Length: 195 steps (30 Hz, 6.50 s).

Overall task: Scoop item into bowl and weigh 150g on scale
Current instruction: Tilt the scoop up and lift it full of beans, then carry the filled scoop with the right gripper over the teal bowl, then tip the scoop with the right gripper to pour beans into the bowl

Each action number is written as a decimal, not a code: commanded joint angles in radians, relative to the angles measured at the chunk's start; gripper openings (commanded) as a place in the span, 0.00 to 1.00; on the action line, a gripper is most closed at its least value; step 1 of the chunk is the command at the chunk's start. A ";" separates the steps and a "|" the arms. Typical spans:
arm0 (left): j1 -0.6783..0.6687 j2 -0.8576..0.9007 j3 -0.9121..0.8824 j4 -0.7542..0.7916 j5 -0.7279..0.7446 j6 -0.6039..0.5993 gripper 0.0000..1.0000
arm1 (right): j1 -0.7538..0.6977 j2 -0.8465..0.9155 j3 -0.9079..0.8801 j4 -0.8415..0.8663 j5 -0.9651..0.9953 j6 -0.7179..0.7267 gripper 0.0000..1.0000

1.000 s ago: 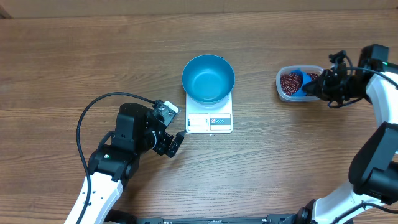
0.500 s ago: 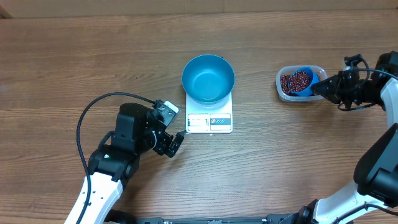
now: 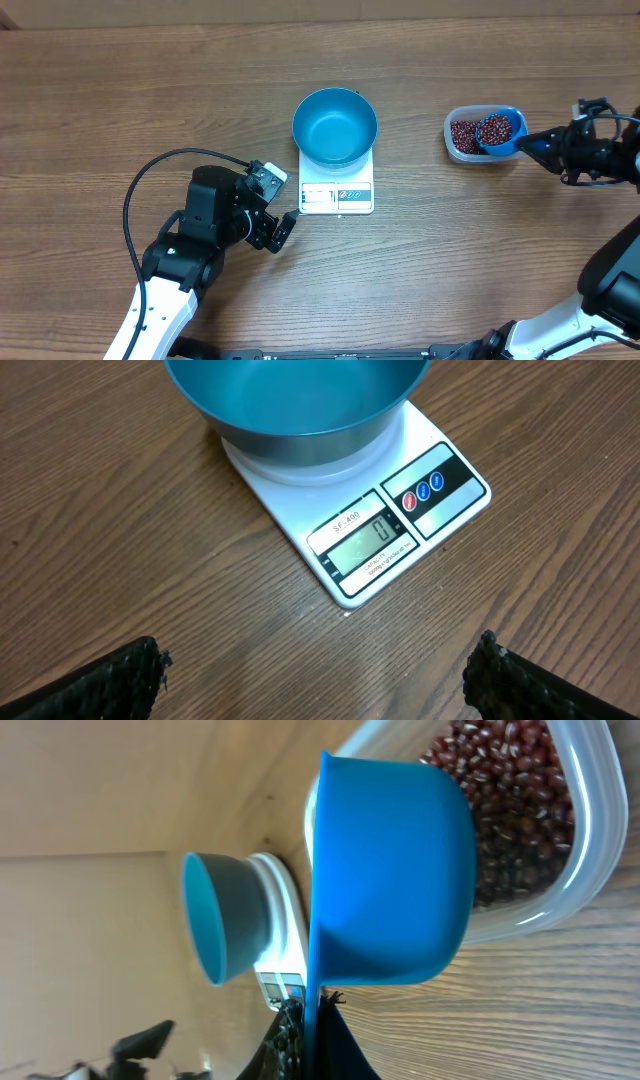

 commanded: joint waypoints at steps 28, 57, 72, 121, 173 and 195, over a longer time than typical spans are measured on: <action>0.003 -0.010 -0.005 0.003 0.002 0.000 1.00 | 0.079 -0.001 -0.004 -0.036 -0.545 -0.118 0.04; 0.003 -0.010 -0.005 0.003 0.002 0.000 1.00 | 0.538 -0.001 0.014 0.167 -0.357 0.150 0.04; 0.003 -0.010 -0.005 0.003 0.002 0.000 0.99 | 0.722 -0.001 0.128 0.302 -0.008 0.328 0.04; 0.003 -0.010 -0.005 0.003 0.002 0.000 1.00 | 0.901 -0.003 0.281 0.243 0.481 0.311 0.04; 0.003 -0.010 -0.005 0.003 0.002 0.000 1.00 | 1.007 -0.003 0.286 0.277 0.758 0.201 0.04; 0.003 -0.010 -0.005 0.003 0.002 0.000 1.00 | 1.025 -0.003 0.286 0.276 0.792 0.154 0.04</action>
